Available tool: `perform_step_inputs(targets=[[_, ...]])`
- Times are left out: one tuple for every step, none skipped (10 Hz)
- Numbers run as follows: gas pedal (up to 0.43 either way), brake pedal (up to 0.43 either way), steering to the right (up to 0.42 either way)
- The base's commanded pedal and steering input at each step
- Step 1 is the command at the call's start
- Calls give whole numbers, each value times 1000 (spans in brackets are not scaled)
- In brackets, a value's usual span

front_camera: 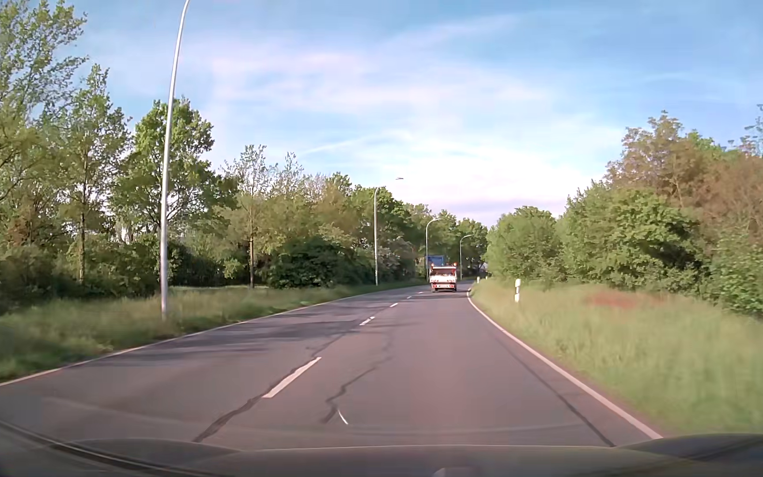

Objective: Follow the waypoints while adhering to traffic rules and regulations

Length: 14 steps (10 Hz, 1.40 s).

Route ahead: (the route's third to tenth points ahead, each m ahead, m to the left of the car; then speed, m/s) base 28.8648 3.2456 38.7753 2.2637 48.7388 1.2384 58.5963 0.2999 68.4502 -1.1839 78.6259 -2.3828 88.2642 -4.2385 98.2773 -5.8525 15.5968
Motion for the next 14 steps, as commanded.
perform_step_inputs(targets=[[59,0,6],[59,0,6],[59,0,7],[59,0,7],[59,0,7],[59,0,7],[59,0,7],[59,0,7],[59,0,8],[59,0,9],[59,0,10],[59,0,10],[59,0,10],[59,0,10]])
